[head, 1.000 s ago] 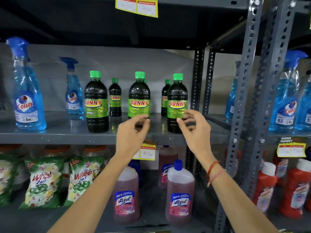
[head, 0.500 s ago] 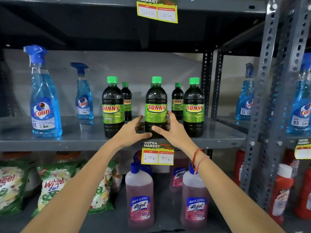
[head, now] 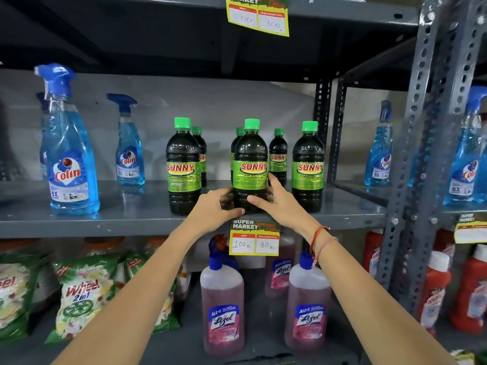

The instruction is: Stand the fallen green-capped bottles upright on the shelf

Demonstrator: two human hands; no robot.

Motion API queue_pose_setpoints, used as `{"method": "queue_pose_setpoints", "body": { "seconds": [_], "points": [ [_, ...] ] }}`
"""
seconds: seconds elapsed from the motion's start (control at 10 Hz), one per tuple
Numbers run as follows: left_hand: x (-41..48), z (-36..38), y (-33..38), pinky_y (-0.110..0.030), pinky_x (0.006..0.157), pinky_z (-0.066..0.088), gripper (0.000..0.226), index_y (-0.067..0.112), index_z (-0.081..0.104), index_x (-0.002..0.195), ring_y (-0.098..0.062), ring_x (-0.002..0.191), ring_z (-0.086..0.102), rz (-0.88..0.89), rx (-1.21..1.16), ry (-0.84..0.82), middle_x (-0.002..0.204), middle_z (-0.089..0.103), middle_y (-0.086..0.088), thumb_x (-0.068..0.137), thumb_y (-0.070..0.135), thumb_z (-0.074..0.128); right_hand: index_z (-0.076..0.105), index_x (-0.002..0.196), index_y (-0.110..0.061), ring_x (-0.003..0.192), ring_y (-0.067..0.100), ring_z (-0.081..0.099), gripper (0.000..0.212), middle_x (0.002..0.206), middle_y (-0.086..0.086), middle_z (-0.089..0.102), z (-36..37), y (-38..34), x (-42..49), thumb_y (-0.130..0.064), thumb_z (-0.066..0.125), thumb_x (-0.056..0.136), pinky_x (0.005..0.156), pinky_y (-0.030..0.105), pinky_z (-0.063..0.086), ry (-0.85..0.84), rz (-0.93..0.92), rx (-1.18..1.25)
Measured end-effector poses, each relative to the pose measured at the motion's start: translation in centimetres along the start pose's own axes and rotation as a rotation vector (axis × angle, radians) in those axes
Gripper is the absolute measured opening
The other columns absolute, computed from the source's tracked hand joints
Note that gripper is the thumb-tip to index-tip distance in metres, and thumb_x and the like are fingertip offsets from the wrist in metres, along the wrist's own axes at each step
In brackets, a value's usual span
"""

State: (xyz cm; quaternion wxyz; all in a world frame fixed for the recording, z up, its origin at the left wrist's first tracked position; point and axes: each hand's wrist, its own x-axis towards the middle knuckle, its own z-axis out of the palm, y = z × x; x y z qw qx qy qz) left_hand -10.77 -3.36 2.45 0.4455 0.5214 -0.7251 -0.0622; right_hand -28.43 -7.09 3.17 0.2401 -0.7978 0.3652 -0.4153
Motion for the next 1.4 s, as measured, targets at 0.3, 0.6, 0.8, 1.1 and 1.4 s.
{"method": "queue_pose_setpoints", "body": {
  "seconds": [0.3,0.6,0.8,1.1,1.4],
  "points": [
    [-4.5,-3.8,-2.2,-0.005,0.07,0.046,0.017,0.014,0.069,0.101,0.005,0.078,0.062,0.125,-0.087,0.624,0.088,0.069,0.002,0.085,0.008,0.064,0.056,0.118,-0.015,0.086,0.011,0.06,0.03,0.104,0.001,0.058,4.7,-2.0,-2.0,-0.022,0.063,0.09,0.063,0.019,0.053,0.571,-0.323,0.069],
    [-3.8,-8.5,-6.5,-0.028,0.099,0.037,0.073,0.013,0.036,0.142,-0.014,0.12,0.048,-0.138,0.043,0.133,0.131,0.052,0.001,0.08,0.023,0.073,0.04,0.137,-0.012,0.114,0.02,0.053,0.067,0.127,0.007,0.052,10.4,-5.1,2.9,-0.045,0.065,0.084,0.097,0.031,0.044,0.14,-0.075,0.047],
    [-3.2,-8.7,-6.6,-0.039,0.096,0.047,0.078,0.033,0.048,0.13,-0.018,0.106,0.061,-0.136,0.17,0.022,0.117,0.068,0.001,0.059,0.063,0.062,0.036,0.14,-0.013,0.121,0.023,0.055,0.075,0.134,0.008,0.057,11.3,-5.5,3.9,-0.044,0.069,0.081,0.1,0.032,0.044,0.071,-0.042,0.074],
    [-3.0,-8.5,-6.5,-0.043,0.094,0.048,0.075,0.035,0.055,0.123,-0.017,0.102,0.064,-0.154,0.132,0.04,0.11,0.071,0.003,0.055,0.066,0.062,0.033,0.142,-0.013,0.124,0.026,0.053,0.069,0.138,0.009,0.054,11.1,-5.5,3.8,-0.04,0.063,0.087,0.102,0.033,0.041,0.032,-0.063,0.057],
    [-4.1,-7.2,-5.2,-0.037,0.104,0.033,0.076,0.009,0.036,0.141,-0.026,0.131,0.04,-0.117,0.173,0.285,0.144,0.043,-0.013,0.079,0.036,0.072,0.053,0.126,-0.009,0.113,0.02,0.052,0.044,0.121,0.008,0.057,9.0,-5.0,1.0,-0.038,0.054,0.093,0.091,0.026,0.045,0.487,-0.324,-0.204]
  ]
}}
